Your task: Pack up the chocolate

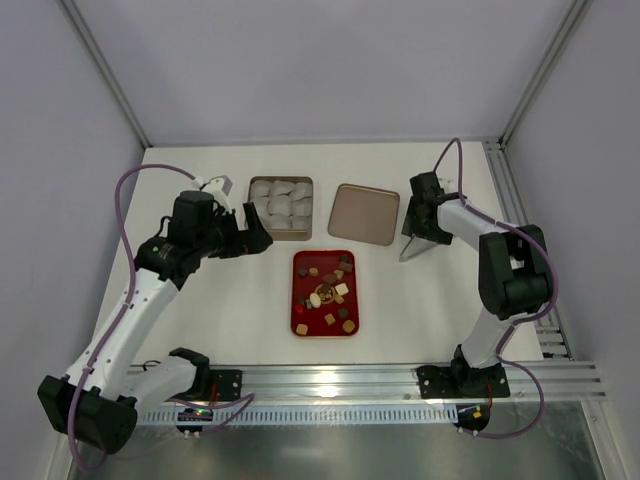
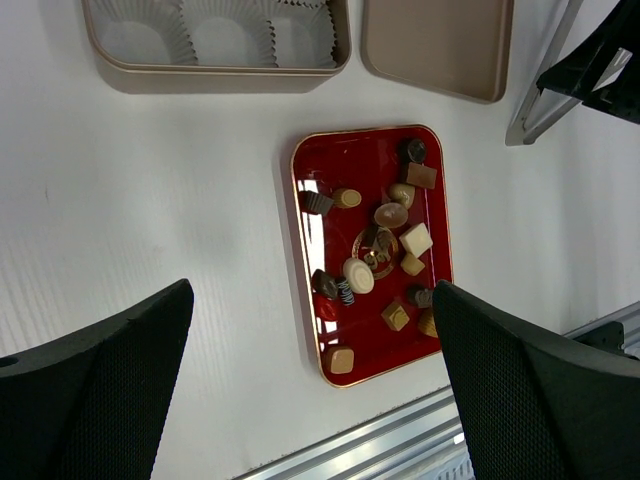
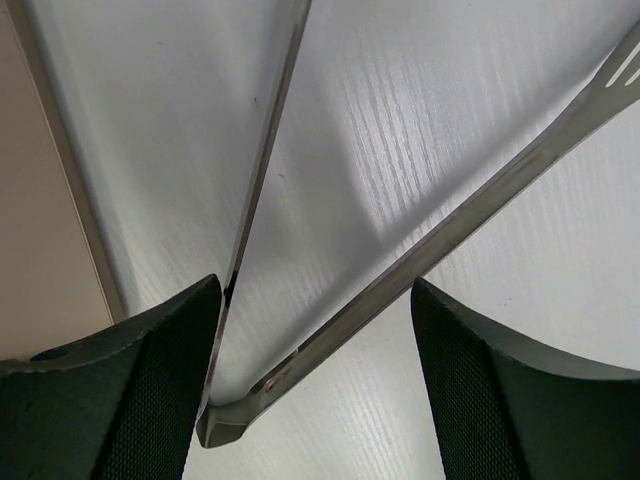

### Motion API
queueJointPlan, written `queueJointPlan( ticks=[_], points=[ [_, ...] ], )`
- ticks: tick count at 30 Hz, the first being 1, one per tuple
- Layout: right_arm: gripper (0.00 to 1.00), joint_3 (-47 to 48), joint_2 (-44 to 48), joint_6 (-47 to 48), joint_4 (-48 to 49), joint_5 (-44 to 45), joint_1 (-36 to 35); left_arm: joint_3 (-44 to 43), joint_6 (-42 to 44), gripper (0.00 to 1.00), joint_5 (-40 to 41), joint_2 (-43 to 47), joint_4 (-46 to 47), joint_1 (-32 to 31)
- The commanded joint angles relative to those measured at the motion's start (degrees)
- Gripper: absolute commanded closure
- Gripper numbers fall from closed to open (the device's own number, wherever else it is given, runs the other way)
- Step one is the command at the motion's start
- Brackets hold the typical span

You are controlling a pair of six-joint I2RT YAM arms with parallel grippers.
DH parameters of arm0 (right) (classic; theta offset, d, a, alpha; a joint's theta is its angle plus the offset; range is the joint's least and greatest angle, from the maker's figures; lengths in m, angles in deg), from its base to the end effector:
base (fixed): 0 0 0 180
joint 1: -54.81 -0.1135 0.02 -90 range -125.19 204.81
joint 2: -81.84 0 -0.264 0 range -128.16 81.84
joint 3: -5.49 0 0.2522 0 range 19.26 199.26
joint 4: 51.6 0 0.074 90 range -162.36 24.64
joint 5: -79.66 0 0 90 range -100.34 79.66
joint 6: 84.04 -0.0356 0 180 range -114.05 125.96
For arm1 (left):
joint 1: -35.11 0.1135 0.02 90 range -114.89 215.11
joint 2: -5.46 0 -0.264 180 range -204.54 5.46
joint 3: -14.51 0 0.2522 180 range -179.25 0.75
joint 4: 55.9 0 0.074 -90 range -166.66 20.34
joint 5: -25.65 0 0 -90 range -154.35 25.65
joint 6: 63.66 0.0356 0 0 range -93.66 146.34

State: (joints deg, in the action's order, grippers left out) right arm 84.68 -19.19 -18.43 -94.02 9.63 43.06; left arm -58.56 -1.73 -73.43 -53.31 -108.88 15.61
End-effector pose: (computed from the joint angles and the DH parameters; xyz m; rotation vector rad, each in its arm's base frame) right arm 0.3464 0.0596 0.1820 0.3901 2.5720 -0.2508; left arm 0.1986 -0.0763 0.3333 -0.0847 2.3096 -0.6153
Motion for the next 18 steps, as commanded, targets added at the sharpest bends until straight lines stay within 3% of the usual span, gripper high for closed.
queueJointPlan(
  ticks=[1,14,18],
  points=[
    [0.21,0.32,0.22,-4.08,-1.83,-0.19,0.32,0.33,0.13,0.00,-1.11,1.11,2.22,-0.18],
    [0.16,-0.92,-1.53,-17.63,-2.01,0.87,0.67,0.51,0.39,0.00,-1.47,0.49,2.31,-0.18],
    [0.31,0.66,-3.38,-16.32,-2.10,0.78,1.02,0.77,0.48,0.00,-1.03,1.02,2.31,-0.18]
  ],
)
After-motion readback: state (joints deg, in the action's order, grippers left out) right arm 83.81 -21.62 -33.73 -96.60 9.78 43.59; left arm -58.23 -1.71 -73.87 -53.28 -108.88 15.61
